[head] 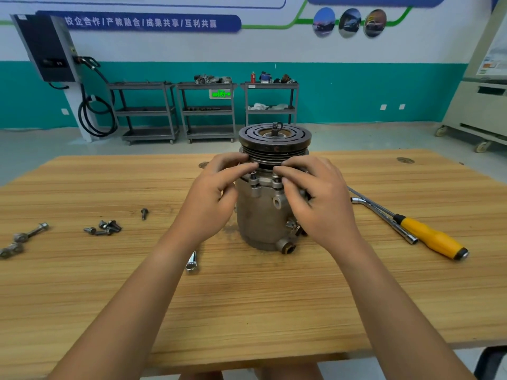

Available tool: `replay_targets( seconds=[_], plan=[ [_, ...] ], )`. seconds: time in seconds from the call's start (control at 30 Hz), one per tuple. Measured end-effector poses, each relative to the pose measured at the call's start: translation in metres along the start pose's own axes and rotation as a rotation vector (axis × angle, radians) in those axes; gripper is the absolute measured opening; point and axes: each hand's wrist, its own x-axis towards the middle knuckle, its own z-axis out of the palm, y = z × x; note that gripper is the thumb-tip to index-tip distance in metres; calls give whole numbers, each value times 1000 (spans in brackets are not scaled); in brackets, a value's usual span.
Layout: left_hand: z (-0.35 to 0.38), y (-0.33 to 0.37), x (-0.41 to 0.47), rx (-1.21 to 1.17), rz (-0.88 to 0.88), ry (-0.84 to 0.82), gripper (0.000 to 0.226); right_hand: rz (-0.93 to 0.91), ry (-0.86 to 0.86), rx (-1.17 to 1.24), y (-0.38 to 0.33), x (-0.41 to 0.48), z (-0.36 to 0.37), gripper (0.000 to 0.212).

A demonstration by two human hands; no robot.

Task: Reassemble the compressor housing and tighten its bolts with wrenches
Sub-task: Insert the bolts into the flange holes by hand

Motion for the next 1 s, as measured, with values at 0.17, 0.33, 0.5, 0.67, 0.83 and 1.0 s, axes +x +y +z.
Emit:
replay_targets(
  seconds=[0.17, 0.33, 0.5, 0.67, 0.83, 1.0],
  plan=[
    [3, 1, -3, -32, 16, 29, 49, -22, 40, -76, -1, 3, 0, 18],
    [5, 1, -3, -71, 13, 46, 43, -76, 63, -148, 1, 1, 2, 16],
    [4, -8, -1, -203, -45, 93, 45, 218, 25, 105, 4, -15, 9, 55],
    [21, -18, -7, -261, -298, 15, 74, 752, -109, 480, 1, -35, 27, 129],
    [4, -27, 9, -414, -430, -6, 68, 829, -39, 585, 5, -33, 33, 129],
    [-20, -35, 39, -1, -264, -337, 27, 779, -10, 532, 8, -31, 30, 102]
  ],
)
